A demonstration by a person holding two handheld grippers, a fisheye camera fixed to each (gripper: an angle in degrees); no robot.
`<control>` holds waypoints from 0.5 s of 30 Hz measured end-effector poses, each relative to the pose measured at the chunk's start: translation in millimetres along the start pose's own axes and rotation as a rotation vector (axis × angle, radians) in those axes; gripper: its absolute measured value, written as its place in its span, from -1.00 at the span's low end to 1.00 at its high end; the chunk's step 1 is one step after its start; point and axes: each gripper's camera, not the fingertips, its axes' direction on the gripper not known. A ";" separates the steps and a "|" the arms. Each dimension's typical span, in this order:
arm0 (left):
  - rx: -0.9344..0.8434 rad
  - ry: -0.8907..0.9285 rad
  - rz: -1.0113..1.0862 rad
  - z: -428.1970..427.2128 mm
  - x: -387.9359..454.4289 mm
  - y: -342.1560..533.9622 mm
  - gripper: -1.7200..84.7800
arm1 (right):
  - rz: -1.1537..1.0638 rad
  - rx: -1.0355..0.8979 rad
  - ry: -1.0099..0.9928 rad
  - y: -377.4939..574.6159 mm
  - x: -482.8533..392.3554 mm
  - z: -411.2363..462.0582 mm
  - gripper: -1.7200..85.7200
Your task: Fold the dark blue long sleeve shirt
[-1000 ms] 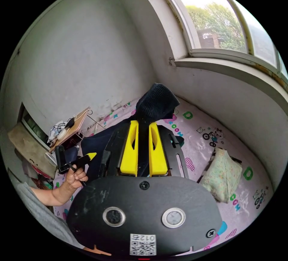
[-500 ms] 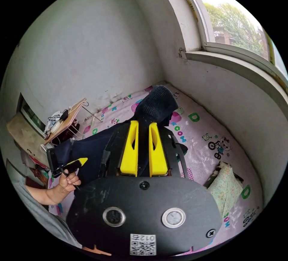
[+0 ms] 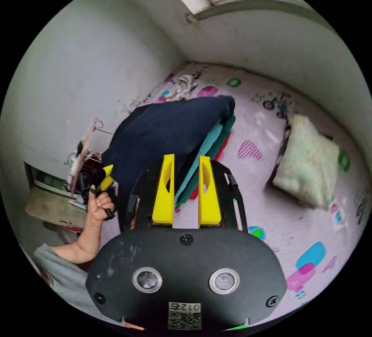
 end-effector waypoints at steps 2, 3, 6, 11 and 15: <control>0.031 -0.017 0.002 -12.6 -4.0 -3.5 -0.73 | 0.127 -0.004 -0.199 46.3 41.4 6.2 -0.72; 0.028 -0.016 0.003 -16.5 -6.5 -8.2 -0.73 | 0.153 -0.003 -0.242 57.0 50.2 8.9 -0.72; 0.012 -0.031 0.002 -18.8 -8.0 -22.6 -0.74 | 0.263 0.023 -0.358 102.1 82.6 24.5 -0.72; -0.008 -0.085 0.012 -13.1 -9.1 -42.8 -0.79 | 0.276 -0.014 -0.354 129.8 92.5 54.7 -0.71; -0.038 -0.170 0.208 -13.0 25.8 -62.9 -0.82 | 0.232 0.019 -0.347 128.3 96.1 56.9 -0.84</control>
